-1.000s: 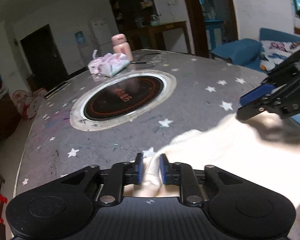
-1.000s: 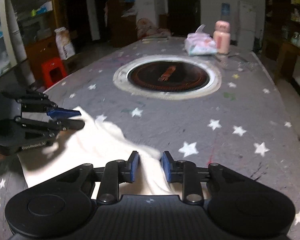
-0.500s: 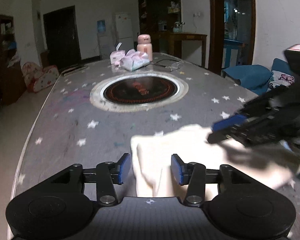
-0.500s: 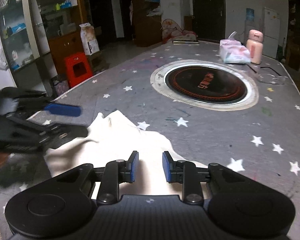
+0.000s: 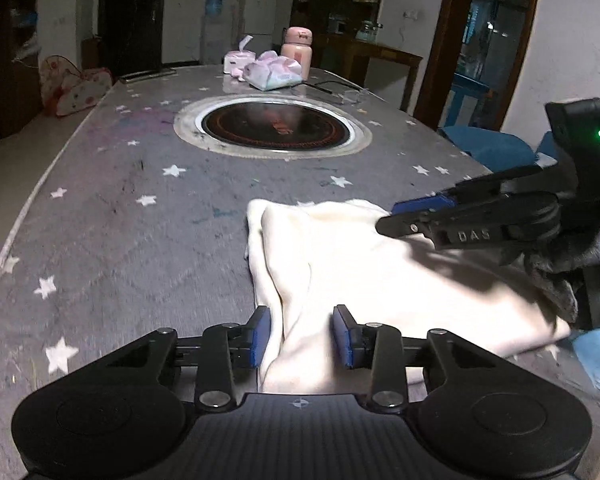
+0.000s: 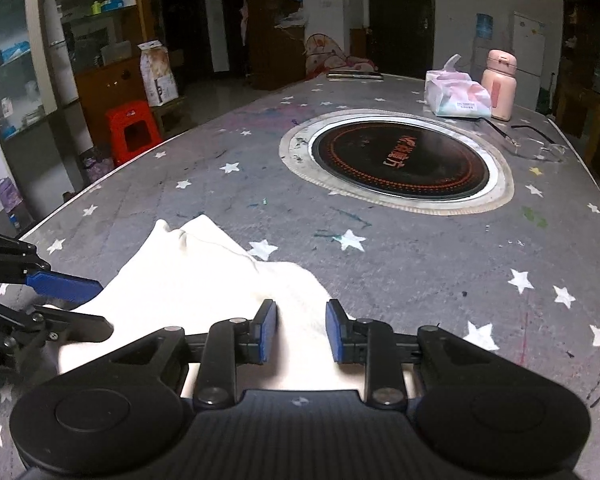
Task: Fold clothes
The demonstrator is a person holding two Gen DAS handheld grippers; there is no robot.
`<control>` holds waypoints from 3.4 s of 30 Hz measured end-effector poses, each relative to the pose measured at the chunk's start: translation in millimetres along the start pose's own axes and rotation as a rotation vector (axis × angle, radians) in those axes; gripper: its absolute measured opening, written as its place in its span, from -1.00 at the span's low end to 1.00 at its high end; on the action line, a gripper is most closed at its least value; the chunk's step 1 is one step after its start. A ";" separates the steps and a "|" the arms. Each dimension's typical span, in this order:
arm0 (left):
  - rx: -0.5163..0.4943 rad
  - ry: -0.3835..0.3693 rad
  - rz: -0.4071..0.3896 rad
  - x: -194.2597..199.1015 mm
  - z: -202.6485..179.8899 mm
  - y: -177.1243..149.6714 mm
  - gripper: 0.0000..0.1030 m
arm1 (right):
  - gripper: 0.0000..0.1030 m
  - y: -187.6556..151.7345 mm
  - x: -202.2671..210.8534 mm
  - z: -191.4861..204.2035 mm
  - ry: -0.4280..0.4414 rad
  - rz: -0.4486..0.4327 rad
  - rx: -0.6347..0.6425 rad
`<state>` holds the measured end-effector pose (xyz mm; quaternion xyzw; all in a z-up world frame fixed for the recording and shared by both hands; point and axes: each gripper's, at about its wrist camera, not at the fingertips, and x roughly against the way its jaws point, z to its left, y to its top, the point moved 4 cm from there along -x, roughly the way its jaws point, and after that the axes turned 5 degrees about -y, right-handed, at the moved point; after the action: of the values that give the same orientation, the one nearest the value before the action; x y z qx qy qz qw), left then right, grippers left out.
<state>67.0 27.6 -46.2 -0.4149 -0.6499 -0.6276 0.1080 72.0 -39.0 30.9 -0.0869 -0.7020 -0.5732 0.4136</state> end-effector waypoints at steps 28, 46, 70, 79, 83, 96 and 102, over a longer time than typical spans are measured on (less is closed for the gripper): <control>-0.020 -0.070 -0.021 -2.6 -20.4 9.6 -0.44 | -0.67 -20.6 31.8 39.3 0.043 -0.001 0.007; -0.036 0.010 -0.134 9.8 -46.7 9.8 1.00 | -0.46 -57.8 92.5 5.7 -0.025 -0.019 -0.040; -0.076 -0.011 -0.123 21.1 -78.1 -20.5 1.00 | -0.60 -53.3 85.5 -26.8 -0.087 -0.079 -0.160; -0.071 -0.004 -0.106 24.1 -75.3 -24.3 1.00 | -0.57 -54.0 79.4 -25.1 -0.085 -0.047 -0.119; -0.063 -0.004 -0.110 25.3 -73.4 -24.0 1.00 | -0.56 -59.5 106.4 -29.0 -0.096 -0.053 -0.060; -0.101 0.022 -0.110 27.3 -77.5 -26.9 1.00 | -0.59 -121.2 152.5 2.7 -0.038 -0.013 0.067; -0.103 0.041 -0.120 34.5 -72.5 -28.9 1.00 | -0.58 -116.1 160.2 4.6 -0.041 -0.027 0.078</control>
<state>-1.9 -20.3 -30.7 -0.3672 -0.6381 -0.6739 0.0620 -102.4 -129.4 54.8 -0.0730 -0.7334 -0.5489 0.3944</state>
